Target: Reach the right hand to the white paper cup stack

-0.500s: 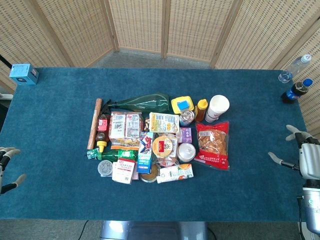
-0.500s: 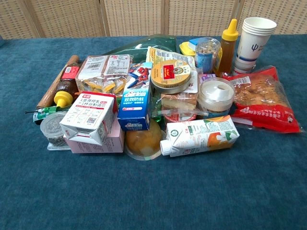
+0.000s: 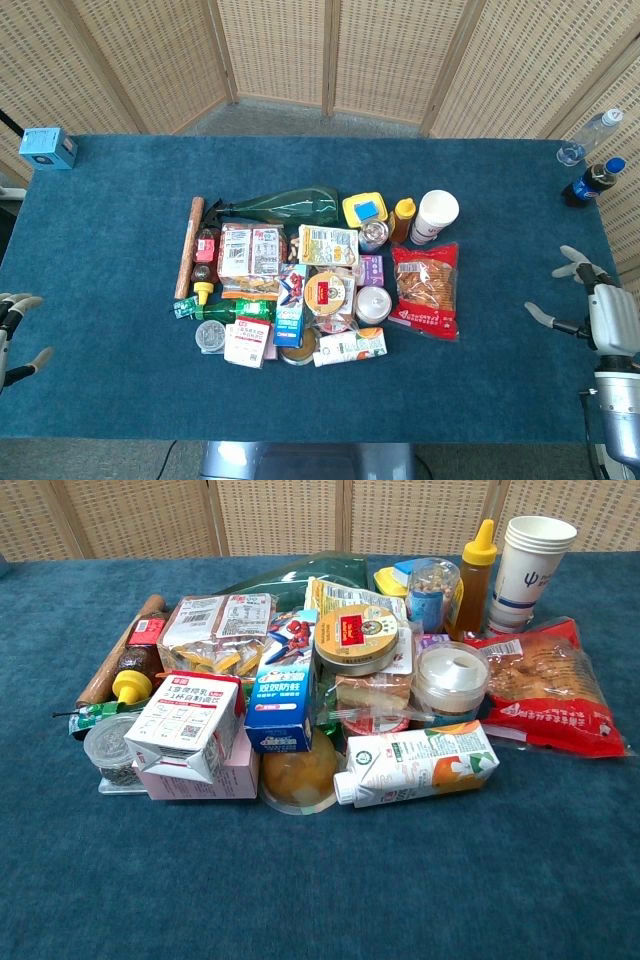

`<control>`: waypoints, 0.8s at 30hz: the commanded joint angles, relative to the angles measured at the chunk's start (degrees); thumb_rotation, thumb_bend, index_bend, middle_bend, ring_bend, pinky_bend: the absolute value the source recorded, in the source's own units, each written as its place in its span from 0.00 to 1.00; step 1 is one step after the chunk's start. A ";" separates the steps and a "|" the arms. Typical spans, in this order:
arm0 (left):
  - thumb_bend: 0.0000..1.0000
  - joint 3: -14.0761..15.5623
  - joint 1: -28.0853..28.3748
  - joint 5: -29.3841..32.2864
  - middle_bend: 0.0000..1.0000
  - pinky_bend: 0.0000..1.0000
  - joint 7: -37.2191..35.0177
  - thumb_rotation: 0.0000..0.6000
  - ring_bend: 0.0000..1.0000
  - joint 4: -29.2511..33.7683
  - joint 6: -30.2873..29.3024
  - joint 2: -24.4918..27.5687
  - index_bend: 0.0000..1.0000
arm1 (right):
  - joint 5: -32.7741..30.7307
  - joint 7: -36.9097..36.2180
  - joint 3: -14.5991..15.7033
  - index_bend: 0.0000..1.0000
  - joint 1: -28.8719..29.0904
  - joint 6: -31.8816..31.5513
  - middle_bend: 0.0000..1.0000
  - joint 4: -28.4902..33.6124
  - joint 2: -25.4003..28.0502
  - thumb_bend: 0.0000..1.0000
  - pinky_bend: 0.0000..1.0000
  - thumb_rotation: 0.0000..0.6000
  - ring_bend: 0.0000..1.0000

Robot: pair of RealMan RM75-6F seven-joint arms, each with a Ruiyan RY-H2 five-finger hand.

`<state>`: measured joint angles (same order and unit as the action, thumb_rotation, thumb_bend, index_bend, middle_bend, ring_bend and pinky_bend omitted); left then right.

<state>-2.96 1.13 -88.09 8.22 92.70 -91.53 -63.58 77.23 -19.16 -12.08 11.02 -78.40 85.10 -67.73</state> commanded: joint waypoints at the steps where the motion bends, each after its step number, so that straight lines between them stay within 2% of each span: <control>1: 0.00 0.02 0.12 -0.03 0.31 0.00 0.03 1.00 0.25 0.06 0.18 -0.07 0.28 | 1.13 -4.98 -0.13 0.12 1.26 2.76 0.38 2.59 1.08 0.01 0.34 0.61 0.23; 8: 0.00 0.13 0.31 -0.02 0.31 0.00 0.18 1.00 0.25 0.23 0.54 -0.13 0.28 | 1.57 -11.92 -1.48 0.00 6.30 9.91 0.27 3.02 1.10 0.01 0.27 0.61 0.14; 14: 0.00 0.17 0.08 0.41 0.31 0.00 0.21 1.00 0.25 0.25 0.45 -0.06 0.28 | 0.00 -13.93 -2.88 0.00 11.69 17.04 0.17 -0.03 -0.79 0.01 0.25 0.61 0.08; 24: 0.00 0.11 -0.50 1.07 0.31 0.00 0.49 1.00 0.25 0.74 -0.14 0.47 0.27 | -2.36 -15.01 -4.49 0.00 18.75 25.13 0.15 -6.59 -4.22 0.01 0.25 0.61 0.06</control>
<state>-2.84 0.66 -87.04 8.69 93.42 -91.65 -63.13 75.30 -33.91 -16.26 29.09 -54.05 79.29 -71.45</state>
